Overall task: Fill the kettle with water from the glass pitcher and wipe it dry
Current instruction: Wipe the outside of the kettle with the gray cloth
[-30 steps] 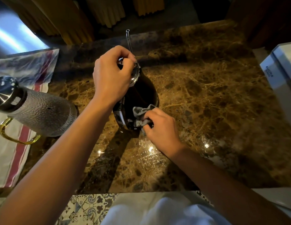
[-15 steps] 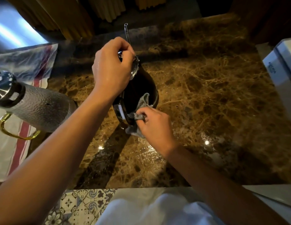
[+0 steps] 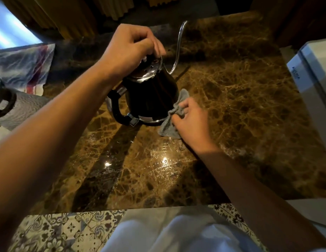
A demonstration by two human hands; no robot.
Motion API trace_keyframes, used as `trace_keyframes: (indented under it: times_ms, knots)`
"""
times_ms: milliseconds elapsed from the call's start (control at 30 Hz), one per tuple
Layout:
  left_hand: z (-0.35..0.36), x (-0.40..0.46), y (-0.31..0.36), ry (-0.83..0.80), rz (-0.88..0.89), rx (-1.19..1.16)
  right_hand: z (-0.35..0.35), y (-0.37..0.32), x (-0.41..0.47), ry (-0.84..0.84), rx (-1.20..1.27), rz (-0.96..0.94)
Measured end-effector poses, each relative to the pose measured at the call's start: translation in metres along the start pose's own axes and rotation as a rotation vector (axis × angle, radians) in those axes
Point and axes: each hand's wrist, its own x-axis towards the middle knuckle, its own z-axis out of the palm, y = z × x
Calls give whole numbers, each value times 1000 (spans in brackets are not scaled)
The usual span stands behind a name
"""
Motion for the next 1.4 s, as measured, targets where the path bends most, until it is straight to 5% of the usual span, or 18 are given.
trace_keyframes:
  times_ms: [100, 233, 500, 967, 1100, 1233, 1400]
  knots:
    - [1, 2, 8, 7, -16, 199, 17, -5, -22, -122, 90, 24]
    - [17, -13, 4, 183, -35, 641, 6, -7, -12, -84, 111, 56]
    - [18, -19, -1, 152, 38, 439, -25, -7, 54, -24, -3, 52]
    - [13, -12, -3, 29, 94, 328, -26, -11, 56, -12, 409, 152]
    - [10, -13, -4, 24, 102, 333, -23, -30, 33, -3, 485, -63]
    - [11, -13, -2, 15, 85, 329, -29, -65, 73, 30, 298, -155]
    - [10, -15, -2, -5, 100, 322, -21, -20, 50, 30, 182, -34]
